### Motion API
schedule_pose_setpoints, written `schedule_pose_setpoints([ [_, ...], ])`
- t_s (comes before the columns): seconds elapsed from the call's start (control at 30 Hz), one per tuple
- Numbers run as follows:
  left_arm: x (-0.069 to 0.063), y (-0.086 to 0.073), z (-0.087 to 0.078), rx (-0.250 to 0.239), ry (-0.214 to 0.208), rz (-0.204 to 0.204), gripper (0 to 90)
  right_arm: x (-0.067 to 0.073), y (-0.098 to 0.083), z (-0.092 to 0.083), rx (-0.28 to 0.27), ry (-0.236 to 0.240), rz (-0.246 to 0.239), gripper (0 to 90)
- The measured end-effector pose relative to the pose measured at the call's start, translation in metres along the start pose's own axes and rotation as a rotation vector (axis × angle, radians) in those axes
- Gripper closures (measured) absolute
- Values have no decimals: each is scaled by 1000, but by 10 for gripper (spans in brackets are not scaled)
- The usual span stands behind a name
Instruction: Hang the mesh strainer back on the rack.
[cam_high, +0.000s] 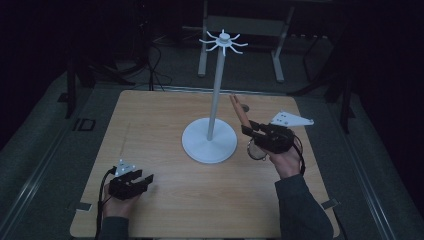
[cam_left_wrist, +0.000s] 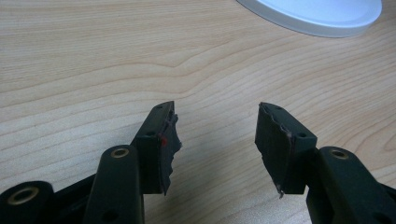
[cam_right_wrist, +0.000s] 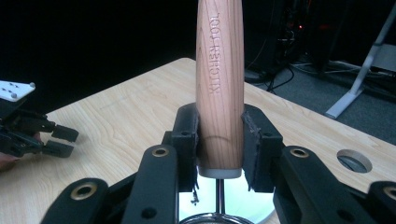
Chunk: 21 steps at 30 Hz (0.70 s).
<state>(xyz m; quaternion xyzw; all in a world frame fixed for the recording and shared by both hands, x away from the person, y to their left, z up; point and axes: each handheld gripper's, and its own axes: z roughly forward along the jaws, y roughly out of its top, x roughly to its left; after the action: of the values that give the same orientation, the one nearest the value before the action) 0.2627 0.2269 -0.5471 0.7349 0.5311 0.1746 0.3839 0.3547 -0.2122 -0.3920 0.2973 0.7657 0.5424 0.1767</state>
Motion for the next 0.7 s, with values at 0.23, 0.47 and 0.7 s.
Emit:
schedule_pose_setpoints([
  [0.23,0,0,0,1,1,0,482,-1,6,-2,-17,-1,5,692],
  [0.47,0,0,1,3,1,1,482,-2,9,-3,-31,-4,11,692],
  [0.7,0,0,1,4,1,0,482,-4,15,-5,-54,-1,26,693],
])
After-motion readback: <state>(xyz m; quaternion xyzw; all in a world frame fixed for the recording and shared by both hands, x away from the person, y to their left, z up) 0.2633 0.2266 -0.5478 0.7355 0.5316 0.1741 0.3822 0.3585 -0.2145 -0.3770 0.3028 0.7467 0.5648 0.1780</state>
